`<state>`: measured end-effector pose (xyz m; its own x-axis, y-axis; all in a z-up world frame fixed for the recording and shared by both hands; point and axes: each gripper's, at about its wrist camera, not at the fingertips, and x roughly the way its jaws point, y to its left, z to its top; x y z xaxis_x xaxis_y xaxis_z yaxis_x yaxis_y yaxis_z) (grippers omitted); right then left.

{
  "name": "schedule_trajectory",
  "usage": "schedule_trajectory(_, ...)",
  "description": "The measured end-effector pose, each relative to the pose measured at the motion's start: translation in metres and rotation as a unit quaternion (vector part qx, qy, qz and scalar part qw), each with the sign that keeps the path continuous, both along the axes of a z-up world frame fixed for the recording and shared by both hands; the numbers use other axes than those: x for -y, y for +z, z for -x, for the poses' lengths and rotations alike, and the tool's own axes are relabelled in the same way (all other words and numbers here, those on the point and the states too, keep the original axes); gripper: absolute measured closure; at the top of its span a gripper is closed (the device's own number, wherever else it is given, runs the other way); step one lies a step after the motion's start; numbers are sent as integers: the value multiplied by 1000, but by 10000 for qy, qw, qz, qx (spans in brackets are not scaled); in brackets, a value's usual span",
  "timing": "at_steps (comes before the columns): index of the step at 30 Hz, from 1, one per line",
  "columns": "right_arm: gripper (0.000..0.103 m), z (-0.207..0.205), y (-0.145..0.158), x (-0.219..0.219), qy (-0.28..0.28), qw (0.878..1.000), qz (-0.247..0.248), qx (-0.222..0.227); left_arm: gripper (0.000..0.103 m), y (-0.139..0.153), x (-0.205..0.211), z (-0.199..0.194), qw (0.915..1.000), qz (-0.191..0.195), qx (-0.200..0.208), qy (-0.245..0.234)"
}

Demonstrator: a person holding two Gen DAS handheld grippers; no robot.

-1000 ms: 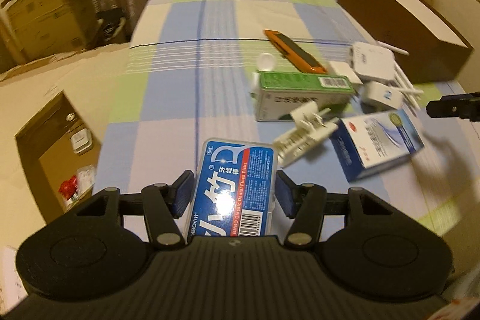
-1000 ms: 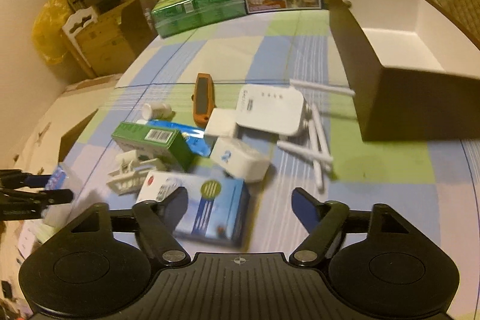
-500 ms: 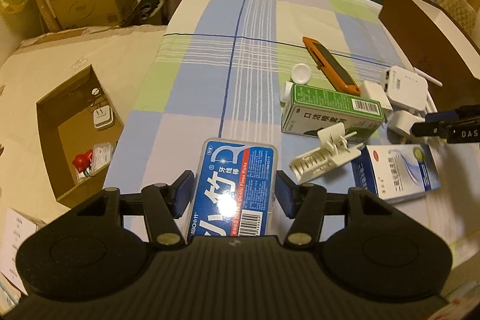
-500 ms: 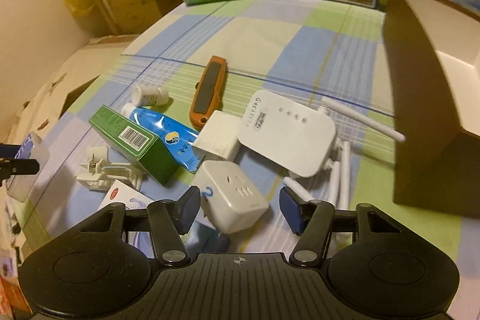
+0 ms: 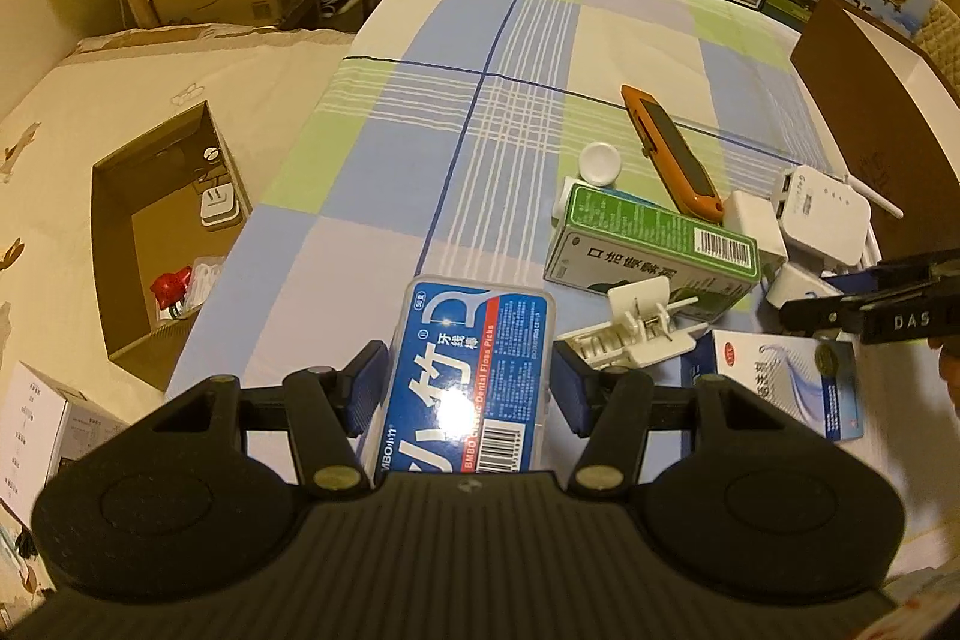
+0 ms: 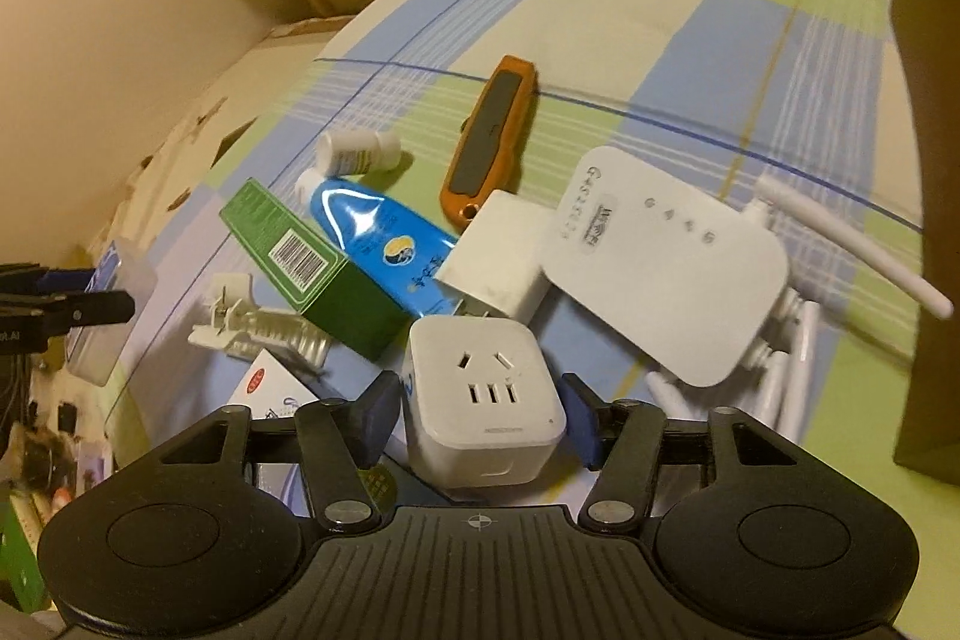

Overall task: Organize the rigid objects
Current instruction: 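Lift the floss box with the left tool while the right tool grasps the white power strip, then lower the floss box into the brown box with the left tool while the right tool carries the strip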

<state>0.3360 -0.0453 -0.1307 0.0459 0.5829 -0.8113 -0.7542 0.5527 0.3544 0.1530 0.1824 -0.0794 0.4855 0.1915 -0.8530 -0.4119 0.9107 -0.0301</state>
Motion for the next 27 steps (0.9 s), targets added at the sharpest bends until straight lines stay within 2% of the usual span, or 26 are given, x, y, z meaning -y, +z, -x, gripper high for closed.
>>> schedule_trajectory(6,54,-1,4,3,72,9999,-79,25,49,6,10,-8,10000,-45,31,68)
schedule_trajectory(12,54,-1,25,10,25,9994,-204,276,49,18,25,-25,9998,-86,149,-54)
schedule_trajectory(21,54,-10,71,42,-368,9968,-433,555,49,48,64,-72,9970,-102,444,-618)
schedule_trajectory(27,54,-24,103,78,-835,9920,-546,768,49,67,102,-114,9910,-41,639,-1177)
